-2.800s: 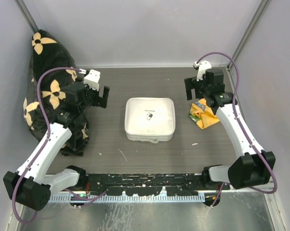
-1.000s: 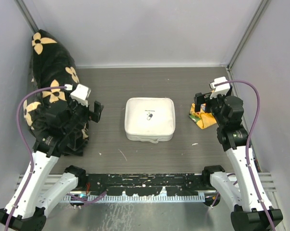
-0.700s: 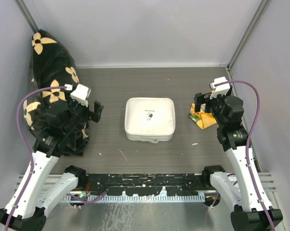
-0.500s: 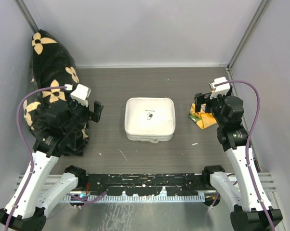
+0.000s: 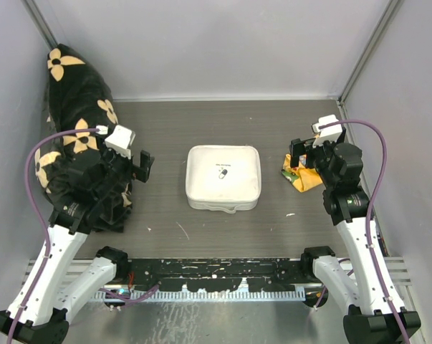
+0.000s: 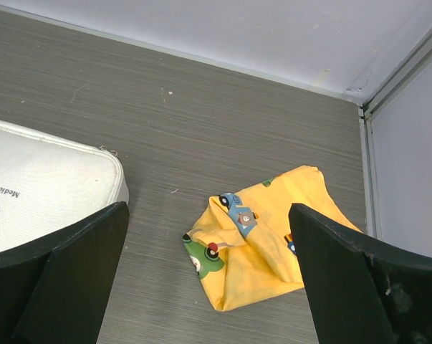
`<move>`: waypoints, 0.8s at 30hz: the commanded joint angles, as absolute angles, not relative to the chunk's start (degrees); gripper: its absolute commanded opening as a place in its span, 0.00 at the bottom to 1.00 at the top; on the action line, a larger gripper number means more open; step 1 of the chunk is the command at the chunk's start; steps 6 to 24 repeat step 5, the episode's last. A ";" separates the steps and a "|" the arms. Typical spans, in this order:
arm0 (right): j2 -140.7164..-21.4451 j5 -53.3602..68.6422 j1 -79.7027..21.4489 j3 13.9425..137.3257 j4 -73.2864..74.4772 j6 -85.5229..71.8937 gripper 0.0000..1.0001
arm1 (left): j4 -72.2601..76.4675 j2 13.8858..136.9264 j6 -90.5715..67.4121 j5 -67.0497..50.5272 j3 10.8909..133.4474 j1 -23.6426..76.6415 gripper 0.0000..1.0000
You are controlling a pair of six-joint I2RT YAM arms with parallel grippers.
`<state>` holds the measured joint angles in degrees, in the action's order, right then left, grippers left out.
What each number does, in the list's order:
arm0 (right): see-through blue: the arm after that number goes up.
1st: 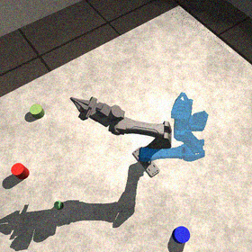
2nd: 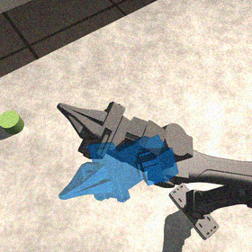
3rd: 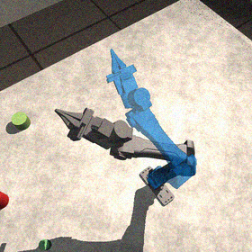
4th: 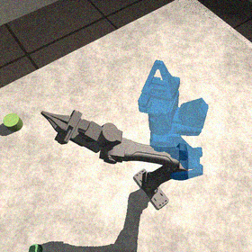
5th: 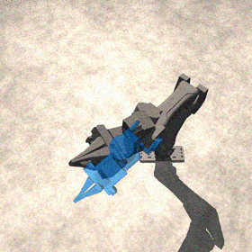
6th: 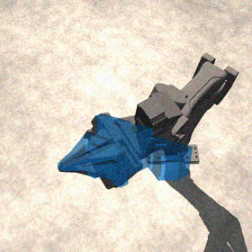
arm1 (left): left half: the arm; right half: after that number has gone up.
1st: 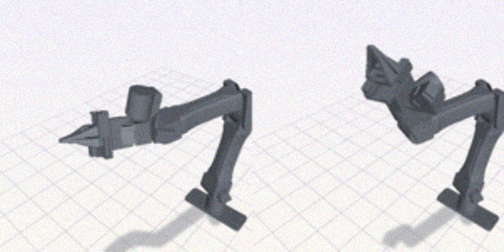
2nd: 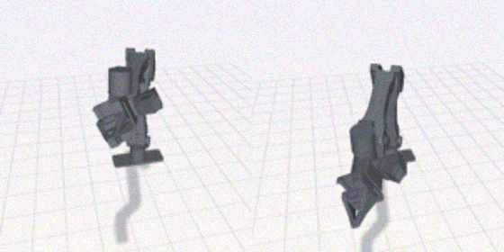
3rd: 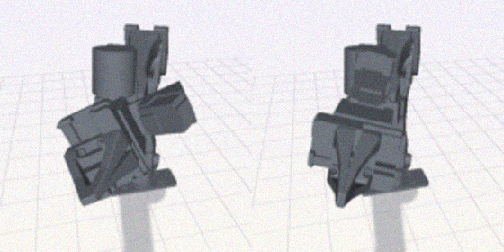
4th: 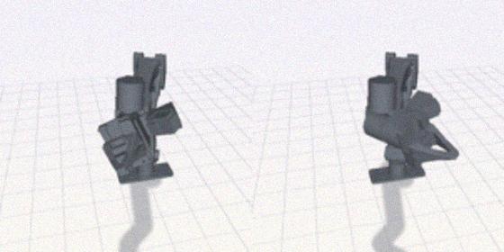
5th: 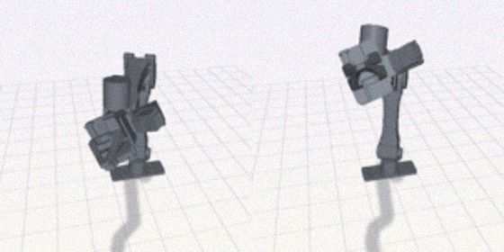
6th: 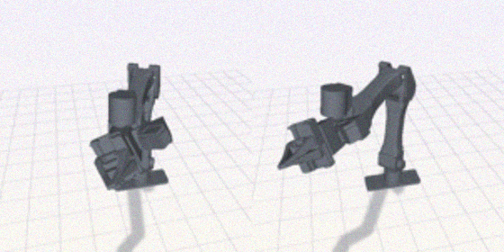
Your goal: Organize the medicine kit
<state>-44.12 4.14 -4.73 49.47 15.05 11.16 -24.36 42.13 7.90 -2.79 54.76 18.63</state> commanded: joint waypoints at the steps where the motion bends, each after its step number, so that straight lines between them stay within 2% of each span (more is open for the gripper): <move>1: -43.29 4.00 -4.48 49.67 12.30 11.78 1.00 | -22.68 41.62 7.56 -2.55 55.99 18.38 0.98; 24: -43.26 4.20 -4.47 49.58 12.37 11.94 1.00 | -22.81 41.69 7.65 -2.71 56.01 18.40 0.98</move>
